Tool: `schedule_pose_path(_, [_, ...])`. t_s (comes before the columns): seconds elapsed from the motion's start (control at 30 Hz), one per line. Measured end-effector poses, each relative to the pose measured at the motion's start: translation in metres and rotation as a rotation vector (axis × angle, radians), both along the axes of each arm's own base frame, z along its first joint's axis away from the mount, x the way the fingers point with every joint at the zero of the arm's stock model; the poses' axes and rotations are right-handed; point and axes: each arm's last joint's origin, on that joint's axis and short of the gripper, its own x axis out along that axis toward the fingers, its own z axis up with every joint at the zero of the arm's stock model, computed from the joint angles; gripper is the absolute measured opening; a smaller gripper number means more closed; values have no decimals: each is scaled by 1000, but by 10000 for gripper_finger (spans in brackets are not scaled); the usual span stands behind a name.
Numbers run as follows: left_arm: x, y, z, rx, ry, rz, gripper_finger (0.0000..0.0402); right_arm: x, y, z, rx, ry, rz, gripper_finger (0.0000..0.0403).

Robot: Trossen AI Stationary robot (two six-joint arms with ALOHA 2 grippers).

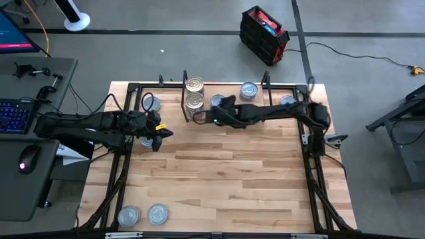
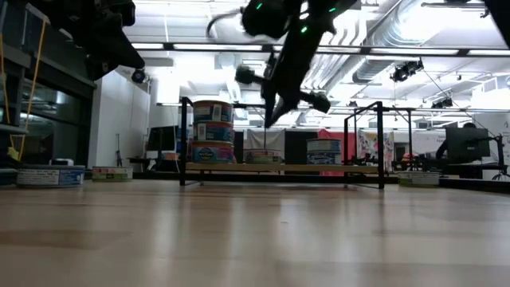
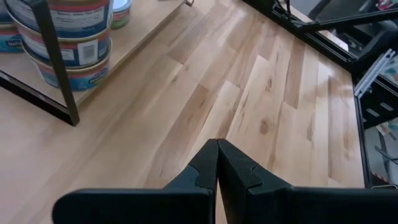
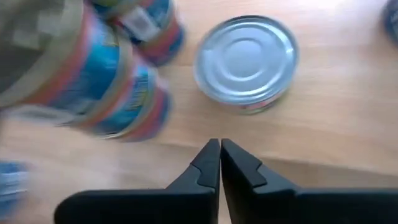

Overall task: Stack canned seafood by type on shelf
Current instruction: Put the green white tuna can on the shelf

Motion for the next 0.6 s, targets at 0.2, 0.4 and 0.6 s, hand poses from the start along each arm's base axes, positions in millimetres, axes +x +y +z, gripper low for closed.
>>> schedule_pose_path(0.2, [0, 1, 0, 2, -3, 26, 1, 24, -21, -17, 19, 152, 29, 1])
schedule_pose_path(0.4, [0, 1, 0, -33, -8, 51, 1, 33, -38, -40, 120, 188, 65, 0])
schedule_pose_path(0.6, [0, 1, 0, -39, -8, 55, 1, 32, -44, -39, 94, 185, 40, 0])
